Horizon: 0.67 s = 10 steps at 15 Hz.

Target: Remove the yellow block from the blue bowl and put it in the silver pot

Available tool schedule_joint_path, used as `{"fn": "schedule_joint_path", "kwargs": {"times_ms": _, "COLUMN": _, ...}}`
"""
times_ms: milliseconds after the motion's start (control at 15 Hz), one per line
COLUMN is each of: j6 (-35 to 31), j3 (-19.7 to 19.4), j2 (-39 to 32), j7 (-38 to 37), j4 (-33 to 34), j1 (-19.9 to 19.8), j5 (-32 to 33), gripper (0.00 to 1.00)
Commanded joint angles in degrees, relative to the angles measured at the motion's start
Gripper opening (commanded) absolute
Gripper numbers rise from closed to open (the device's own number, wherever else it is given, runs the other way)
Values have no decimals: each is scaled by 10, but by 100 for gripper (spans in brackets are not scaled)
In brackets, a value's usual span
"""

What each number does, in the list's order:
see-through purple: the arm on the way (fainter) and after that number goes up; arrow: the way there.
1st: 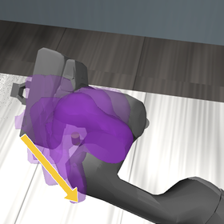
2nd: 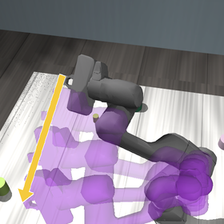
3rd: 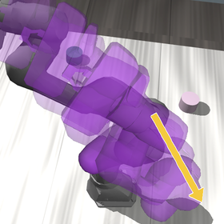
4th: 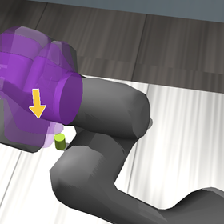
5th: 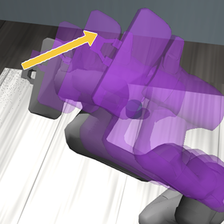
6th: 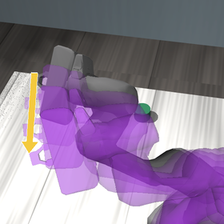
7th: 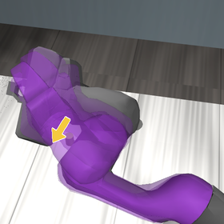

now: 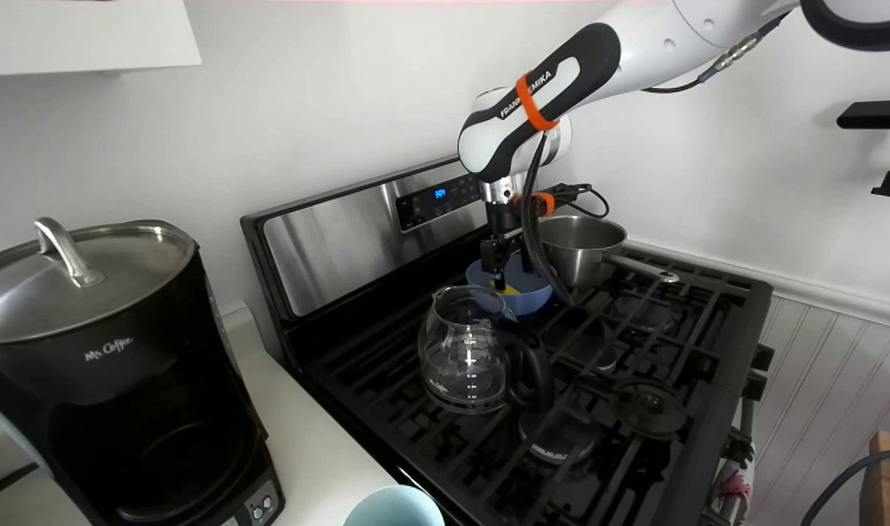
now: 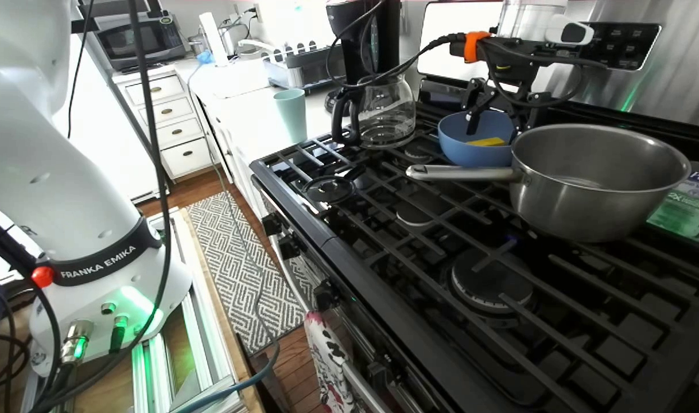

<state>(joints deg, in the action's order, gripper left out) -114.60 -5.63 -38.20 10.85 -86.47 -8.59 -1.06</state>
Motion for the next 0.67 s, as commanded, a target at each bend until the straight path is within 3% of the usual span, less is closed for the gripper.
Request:
{"fn": "schedule_joint_path", "kwargs": {"times_ms": 0, "j6": 37, "j3": 11, "j2": -41, "j7": 15, "j4": 64, "j1": -22, "j5": -2, "gripper": 100}}
{"fn": "schedule_joint_path", "kwargs": {"times_ms": 600, "j6": 65, "j3": 24, "j2": -91, "j7": 20, "j4": 128, "j1": -43, "j5": -14, "gripper": 100}}
